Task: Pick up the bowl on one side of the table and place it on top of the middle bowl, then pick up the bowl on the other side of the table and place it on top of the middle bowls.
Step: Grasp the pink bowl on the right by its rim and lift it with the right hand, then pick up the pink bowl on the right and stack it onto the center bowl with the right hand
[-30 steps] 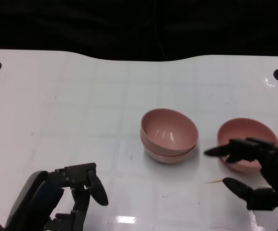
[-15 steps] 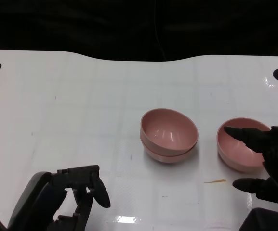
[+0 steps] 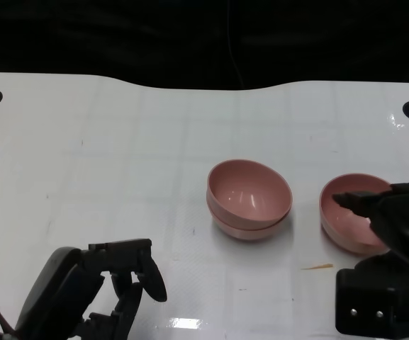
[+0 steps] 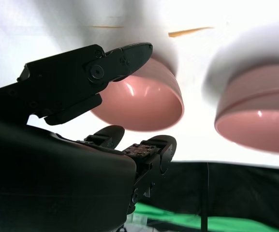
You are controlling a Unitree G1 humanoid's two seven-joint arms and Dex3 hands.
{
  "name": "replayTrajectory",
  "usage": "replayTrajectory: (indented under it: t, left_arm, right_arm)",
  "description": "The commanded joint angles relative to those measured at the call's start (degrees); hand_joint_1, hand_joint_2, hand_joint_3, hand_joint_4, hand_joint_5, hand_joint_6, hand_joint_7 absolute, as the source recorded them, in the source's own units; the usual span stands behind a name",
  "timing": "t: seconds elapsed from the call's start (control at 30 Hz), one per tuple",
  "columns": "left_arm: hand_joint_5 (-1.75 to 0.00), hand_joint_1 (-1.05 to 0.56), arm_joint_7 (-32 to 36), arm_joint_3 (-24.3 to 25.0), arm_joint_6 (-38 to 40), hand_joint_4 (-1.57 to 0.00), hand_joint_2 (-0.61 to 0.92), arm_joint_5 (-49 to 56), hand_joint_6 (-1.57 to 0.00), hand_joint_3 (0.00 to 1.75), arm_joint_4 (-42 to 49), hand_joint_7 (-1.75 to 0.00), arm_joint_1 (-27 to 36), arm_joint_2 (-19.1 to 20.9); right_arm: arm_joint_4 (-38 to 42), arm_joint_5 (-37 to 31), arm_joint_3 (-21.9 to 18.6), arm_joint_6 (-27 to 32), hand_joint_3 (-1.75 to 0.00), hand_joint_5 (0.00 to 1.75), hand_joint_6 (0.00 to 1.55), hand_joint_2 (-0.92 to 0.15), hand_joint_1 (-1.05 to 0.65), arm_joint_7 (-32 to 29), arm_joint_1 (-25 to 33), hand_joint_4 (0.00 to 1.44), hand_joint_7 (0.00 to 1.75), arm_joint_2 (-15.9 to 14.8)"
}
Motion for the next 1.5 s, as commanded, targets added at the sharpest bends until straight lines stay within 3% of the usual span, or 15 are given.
replayTrajectory:
  t: [0.03, 0.27, 0.43, 0.47, 0.53, 0.57, 0.67, 0.73, 0.77, 0.83, 0.97, 1.17, 1.27, 1.37, 1.5]
  left_arm:
    - [-1.64, 0.04, 0.07, 0.27, -0.24, -0.92, 0.2, 0.02, -0.89, 1.6, -0.48, -1.39, 0.41, 0.53]
    - [-1.63, 0.04, 0.05, 0.12, -0.06, -0.92, 0.2, 0.6, -0.88, 1.6, -0.53, -1.38, 0.29, 0.59]
    - [-1.63, 0.04, 0.05, 0.15, 0.29, -0.92, 0.21, 1.05, -0.88, 1.58, -0.87, -1.37, 0.41, 0.63]
    - [-1.63, 0.04, 0.0, 0.15, 0.3, -0.92, 0.21, 1.05, -0.88, 1.58, -0.85, -1.37, 0.38, 0.66]
    - [-1.63, 0.04, -0.12, 0.16, 0.4, -0.92, 0.21, 1.05, -0.88, 1.58, -0.9, -1.37, 0.36, 0.72]
    - [-1.63, 0.04, -0.2, 0.14, 0.32, -0.92, 0.21, 1.0, -0.88, 1.58, -0.85, -1.37, 0.32, 0.8]
    - [-1.64, 0.05, -0.33, 0.09, 0.19, -0.92, 0.21, 0.94, -0.88, 1.57, -0.72, -1.37, 0.22, 0.92]
    - [-1.64, 0.06, -0.32, 0.03, 0.05, -0.92, 0.21, 0.87, -0.88, 1.57, -0.51, -1.37, 0.13, 0.9]
    - [-1.64, 0.06, -0.28, -0.01, 0.01, -0.92, 0.21, 0.92, -0.88, 1.57, -0.43, -1.36, 0.06, 0.86]
    - [-1.63, 0.06, -0.24, -0.09, 0.04, -0.92, 0.21, 1.03, -0.88, 1.57, -0.39, -1.36, -0.04, 0.8]
    - [-1.63, 0.05, -0.11, -0.19, 0.24, -0.92, 0.22, 1.4, -0.88, 1.57, -0.27, -1.36, -0.2, 0.74]
    - [-1.64, 0.05, -0.17, -0.1, 0.1, -0.92, 0.21, 1.65, -0.88, 1.58, 0.06, -1.36, -0.38, 0.88]
    - [-1.64, 0.06, -0.26, -0.06, 0.03, -0.92, 0.2, 1.56, -0.88, 1.58, 0.14, -1.36, -0.33, 0.97]
    - [-1.64, 0.06, -0.06, 0.01, -0.28, -0.92, 0.2, 1.9, -0.88, 1.57, 0.28, -1.35, -0.32, 1.11]
    - [-1.64, 0.06, -0.01, 0.03, -0.33, -0.92, 0.2, 1.96, -0.88, 1.57, 0.47, -1.35, -0.35, 1.15]
  right_arm:
    - [5.48, -0.06, 1.9, 0.75, 0.0, 0.31, 0.37, -0.87, -0.47, 0.14, -3.41, 0.31, 0.03, -0.87]
    - [17.1, -0.6, 6.57, 0.05, -0.01, 0.21, 0.47, -0.91, -0.46, -2.46, -9.36, 0.54, 0.02, -1.29]
    - [23.33, 1.41, 8.24, -1.69, -0.12, 0.37, 0.68, -0.92, -0.4, -4.99, -12.25, 0.91, 0.08, -0.96]
    - [24.45, 1.31, 8.41, -2.4, -0.11, 0.47, 0.7, -0.92, -0.38, -7.54, -12.4, 0.93, 0.08, -0.95]
    - [26.73, 0.82, 8.87, -4.38, -0.07, 1.08, 0.82, -0.91, -0.31, -13.58, -12.67, 0.84, 0.06, -1.19]
    - [28.42, 0.44, 9.11, -6.28, -0.05, 1.23, 0.89, -0.89, -0.28, -18.33, -12.82, 0.87, 0.07, -1.42]
    - [32.62, 1.03, 9.48, -12.21, -0.01, 1.62, 1.15, -0.89, -0.2, -27.65, -13.62, 0.86, 0.1, -2.33]
    - [33.95, 1.7, 9.45, -14.8, -0.01, 1.72, 1.29, -0.89, -0.17, -30.44, -14.1, 0.87, 0.16, -2.75]
    - [34.13, 1.9, 9.37, -15.5, -0.01, 1.73, 1.3, -0.9, -0.16, -31.31, -14.23, 0.87, 0.22, -2.87]
    - [34.06, 2.14, 9.19, -16.44, -0.03, 1.74, 1.03, -0.92, -0.16, -32.77, -14.34, 0.87, 0.86, -3.08]
    - [31.66, 3.23, 7.8, -19.4, -0.02, 1.75, 0.8, -0.9, -0.14, -38.0, -13.72, 0.92, 1.4, -3.55]
    - [27.47, 4.98, 5.81, -22.42, -0.02, 1.75, 0.75, -0.87, -0.08, -43.27, -12.97, 0.96, 1.68, -3.47]
    - [26.08, 6.93, 5.0, -25.25, -0.04, 1.75, 0.78, -0.87, -0.06, -44.3, -12.97, 0.97, 1.67, -3.16]
    - [25.5, 9.77, 4.66, -29.53, -1.17, 1.75, 0.84, -0.31, -0.06, -44.68, -13.52, 1.0, 1.62, -2.7]
    - [25.1, 13.89, 4.68, -33.77, -1.41, 1.75, 0.84, -0.19, -0.07, -42.15, -14.74, 1.02, 1.63, -1.92]
